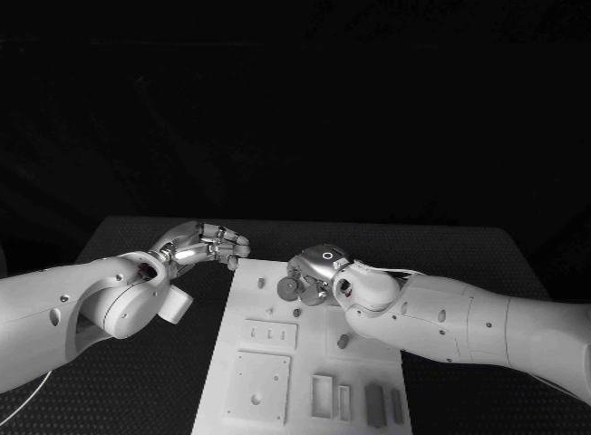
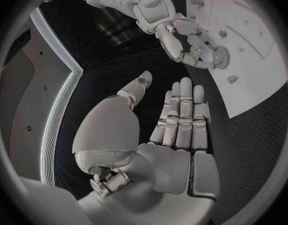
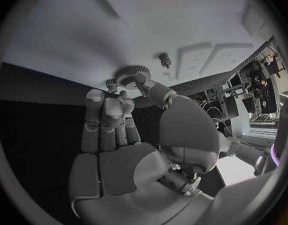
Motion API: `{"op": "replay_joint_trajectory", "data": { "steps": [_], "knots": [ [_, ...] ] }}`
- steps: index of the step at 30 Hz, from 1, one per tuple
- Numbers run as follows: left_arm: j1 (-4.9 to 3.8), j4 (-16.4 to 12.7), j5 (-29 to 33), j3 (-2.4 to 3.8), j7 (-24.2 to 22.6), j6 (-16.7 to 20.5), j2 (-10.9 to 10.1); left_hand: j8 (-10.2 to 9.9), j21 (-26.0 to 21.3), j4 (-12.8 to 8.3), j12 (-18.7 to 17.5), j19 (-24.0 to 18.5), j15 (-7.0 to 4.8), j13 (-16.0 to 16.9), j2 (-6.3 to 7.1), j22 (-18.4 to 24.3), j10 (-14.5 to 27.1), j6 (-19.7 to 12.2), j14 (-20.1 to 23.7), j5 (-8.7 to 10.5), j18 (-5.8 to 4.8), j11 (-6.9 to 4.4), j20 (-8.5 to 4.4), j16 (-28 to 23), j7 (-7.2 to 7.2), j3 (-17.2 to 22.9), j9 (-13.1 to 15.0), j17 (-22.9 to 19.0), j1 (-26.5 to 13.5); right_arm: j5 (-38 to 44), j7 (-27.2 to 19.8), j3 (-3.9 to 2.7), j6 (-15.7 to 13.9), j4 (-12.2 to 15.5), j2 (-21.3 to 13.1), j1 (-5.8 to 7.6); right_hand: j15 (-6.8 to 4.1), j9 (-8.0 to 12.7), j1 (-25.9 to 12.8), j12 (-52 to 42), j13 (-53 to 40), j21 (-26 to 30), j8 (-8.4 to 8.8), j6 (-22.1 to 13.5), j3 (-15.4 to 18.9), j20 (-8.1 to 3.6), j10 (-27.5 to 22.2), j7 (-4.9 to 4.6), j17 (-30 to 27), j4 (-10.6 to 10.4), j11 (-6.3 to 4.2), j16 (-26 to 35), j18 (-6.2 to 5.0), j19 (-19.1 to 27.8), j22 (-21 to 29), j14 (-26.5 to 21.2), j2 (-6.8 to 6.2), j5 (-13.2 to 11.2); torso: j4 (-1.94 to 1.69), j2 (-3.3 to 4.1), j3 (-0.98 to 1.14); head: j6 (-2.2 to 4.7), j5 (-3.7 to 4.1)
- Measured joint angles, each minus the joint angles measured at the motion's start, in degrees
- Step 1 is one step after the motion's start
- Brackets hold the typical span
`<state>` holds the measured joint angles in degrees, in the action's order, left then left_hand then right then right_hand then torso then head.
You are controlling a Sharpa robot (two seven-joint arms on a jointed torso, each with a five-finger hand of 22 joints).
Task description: Assemble the parts on the task board
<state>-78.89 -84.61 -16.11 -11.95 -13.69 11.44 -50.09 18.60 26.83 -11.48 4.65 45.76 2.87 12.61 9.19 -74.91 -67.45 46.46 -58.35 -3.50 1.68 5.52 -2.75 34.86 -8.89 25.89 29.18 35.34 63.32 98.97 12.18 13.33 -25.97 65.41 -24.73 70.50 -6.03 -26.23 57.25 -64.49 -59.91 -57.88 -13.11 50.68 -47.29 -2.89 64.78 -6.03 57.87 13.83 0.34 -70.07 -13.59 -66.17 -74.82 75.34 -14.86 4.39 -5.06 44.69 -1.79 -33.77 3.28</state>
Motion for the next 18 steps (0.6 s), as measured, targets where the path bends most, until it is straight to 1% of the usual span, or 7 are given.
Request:
{"op": "replay_joint_trajectory", "data": {
  "steps": [8,13,14,15,16,17,18],
  "knots": [
    [0.00,0.0,0.0,0.00,0.0,0.0,-0.1,0.0,0.0,0.0,-0.2,0.0,0.00,0.0,0.00,0.0,0.0,0.0,0.0,0.00,0.00,0.00,0.00,0.0,0.00,0.0,0.1,0.0,0.0,-1.8,-0.3,-0.01,-1.9,1.7,-1.7,0.10,0.12,0.0,0.0,0.0,0.1,0.0,0.03,-0.8,0.2,0.02,-0.1,-0.03,0.0,-0.2,0.09,0.2,0.00,0.0,0.1,0.1,0.00,0.3,0.03,-0.02,0.03,0.05,0.08],
    [0.00,0.0,0.0,0.00,0.0,0.0,-0.1,0.0,0.0,-0.1,-0.2,0.0,0.00,0.0,-0.10,0.0,0.0,0.0,0.0,0.00,0.00,0.00,0.00,0.0,0.00,0.1,0.1,0.0,-0.1,-3.8,-0.9,-0.13,-3.2,3.7,-3.8,0.95,0.21,0.0,0.0,-0.3,0.1,0.0,0.03,-1.0,0.2,0.02,-0.3,-0.03,0.2,-0.2,0.27,0.2,0.01,0.0,0.1,0.2,0.00,1.4,0.06,-0.03,0.07,0.24,0.20],
    [0.00,0.1,0.0,0.00,0.0,0.0,-0.1,0.0,0.0,-0.1,-0.2,0.0,0.00,0.0,-0.16,0.0,0.0,0.0,0.0,0.00,0.00,0.00,0.00,0.0,0.00,0.1,0.1,0.0,-0.2,-4.2,-1.1,-0.27,-3.4,4.1,-4.4,1.20,0.21,0.0,0.0,-0.3,0.2,0.0,0.03,-1.0,0.2,0.03,-0.3,-0.03,0.2,-0.2,0.28,0.2,0.01,0.0,0.1,0.2,0.00,1.7,0.06,-0.03,0.07,0.30,0.24],
    [0.00,0.1,0.0,0.00,0.0,0.0,-0.1,0.0,0.0,-0.1,-0.2,0.0,0.00,0.0,-0.22,0.0,0.0,0.0,0.0,0.00,0.00,0.00,0.00,0.0,0.00,0.1,0.1,0.0,-0.2,-4.9,-1.3,-0.55,-3.6,4.6,-5.2,1.43,0.21,0.0,0.0,-0.3,0.2,0.0,0.03,-1.0,0.2,0.03,-0.3,-0.06,0.2,-0.2,0.28,0.2,0.01,0.0,0.1,0.2,0.00,1.8,0.07,-0.03,0.10,0.35,0.29],
    [0.00,0.2,0.0,0.00,0.0,0.0,-0.1,0.0,0.0,-0.1,-0.2,0.0,0.00,0.0,-0.22,0.0,0.0,0.0,0.0,0.00,0.00,0.00,0.00,0.0,0.00,0.1,0.1,0.0,-0.2,-5.8,-1.7,-1.00,-3.8,5.1,-6.2,1.71,0.30,0.0,0.0,-0.3,0.2,0.0,-0.21,-0.8,0.2,0.08,-0.3,-0.26,0.2,-0.2,0.28,0.2,0.01,0.1,0.2,0.2,0.00,1.8,0.09,-0.03,0.11,0.40,0.37],
    [-0.01,0.2,0.0,0.00,0.0,0.0,-0.1,0.0,0.0,-0.1,-0.2,0.0,0.00,0.0,-0.22,0.0,0.0,0.0,0.0,0.00,0.00,0.00,0.00,0.0,0.00,0.1,0.1,0.0,-0.2,-6.7,-2.0,-1.32,-4.0,5.7,-7.2,1.95,0.58,-0.1,0.0,-0.3,0.2,0.0,-0.48,-0.8,0.2,0.11,-0.3,-0.27,0.3,-0.2,0.28,0.2,0.01,0.1,0.2,0.3,0.00,1.8,0.09,-0.03,0.11,0.44,0.42],
    [0.00,0.3,0.0,0.00,0.0,0.0,-0.2,0.0,0.0,-0.1,-0.2,0.0,0.00,0.0,-0.22,0.0,0.0,0.0,0.0,0.00,0.00,0.00,0.00,0.0,0.00,0.1,0.1,0.0,-0.2,-7.5,-2.3,-1.52,-4.1,6.2,-8.1,2.22,0.62,-0.1,0.0,-0.3,0.2,0.0,-0.48,-0.8,0.2,0.11,-0.3,-0.27,0.3,-0.2,0.28,0.2,0.01,0.1,0.2,0.2,0.00,1.8,0.09,-0.03,0.12,0.48,0.50]
  ]
}}
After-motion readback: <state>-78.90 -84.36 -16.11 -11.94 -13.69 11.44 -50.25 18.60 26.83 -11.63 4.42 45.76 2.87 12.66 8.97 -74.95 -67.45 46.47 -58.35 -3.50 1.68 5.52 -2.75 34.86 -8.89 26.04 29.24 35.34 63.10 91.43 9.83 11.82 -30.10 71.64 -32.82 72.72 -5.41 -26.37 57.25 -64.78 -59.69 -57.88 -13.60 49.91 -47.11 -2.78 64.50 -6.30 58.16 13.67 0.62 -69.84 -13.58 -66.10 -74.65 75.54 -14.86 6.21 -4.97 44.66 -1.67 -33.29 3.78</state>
